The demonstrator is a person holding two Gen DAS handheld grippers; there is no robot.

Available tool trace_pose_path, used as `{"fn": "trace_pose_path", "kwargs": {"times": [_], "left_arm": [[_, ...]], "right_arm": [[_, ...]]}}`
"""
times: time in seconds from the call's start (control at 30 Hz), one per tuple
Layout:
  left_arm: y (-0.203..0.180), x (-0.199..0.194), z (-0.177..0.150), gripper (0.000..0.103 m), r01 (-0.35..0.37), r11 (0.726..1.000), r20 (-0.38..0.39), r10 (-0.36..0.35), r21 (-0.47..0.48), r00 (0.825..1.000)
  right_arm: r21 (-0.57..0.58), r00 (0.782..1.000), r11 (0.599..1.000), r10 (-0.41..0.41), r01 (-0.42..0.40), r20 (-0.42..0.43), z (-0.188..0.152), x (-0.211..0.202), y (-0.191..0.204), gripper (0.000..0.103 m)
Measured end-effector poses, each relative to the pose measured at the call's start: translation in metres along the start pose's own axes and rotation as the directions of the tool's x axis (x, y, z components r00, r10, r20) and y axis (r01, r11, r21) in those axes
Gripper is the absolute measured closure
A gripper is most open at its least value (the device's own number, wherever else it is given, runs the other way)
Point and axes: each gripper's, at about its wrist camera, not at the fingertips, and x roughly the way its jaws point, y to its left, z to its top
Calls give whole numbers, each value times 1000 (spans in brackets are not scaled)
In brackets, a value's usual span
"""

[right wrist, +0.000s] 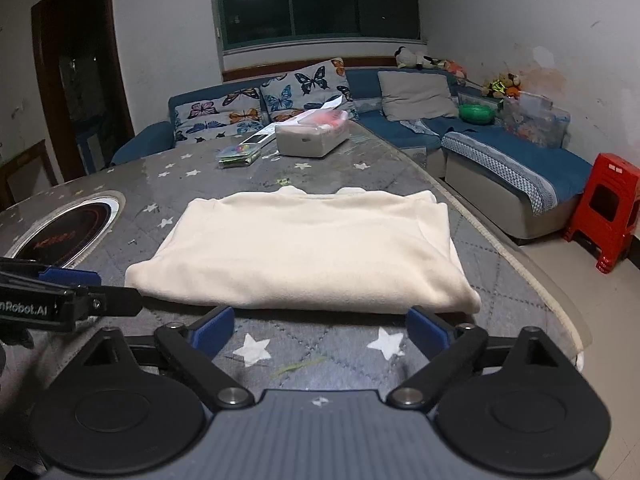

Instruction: Fold clothes

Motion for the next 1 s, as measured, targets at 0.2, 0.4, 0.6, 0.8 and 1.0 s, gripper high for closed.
{"fn": "trace_pose_path", "kwargs": {"times": [0.2,0.4,0.6,0.8,1.0], "left_arm": [[-7,-6,-8,15,-10,1000,7,10,18,1000],[-9,-11,-14,2,-18,1000,14,18,24,1000],[-9,-11,-19,0,-25,999,2,25,21,1000],[-9,-11,-22,0,-30,999,-3,30,18,1000],[-11,-11,-23,0,-26,999,-6,26,22,1000]], "right_arm": [[0,1000,1000,-21,21,1,-5,-6,4,0],[7,999,999,-33,33,-4,-10,-10,6,0],[6,999,999,-36,36,-9,-13,-11,8,0],[8,999,999,-39,39,-9,-13,-12,9,0],[9,999,999,-39,39,-14,-15,-11,10,0]]}}
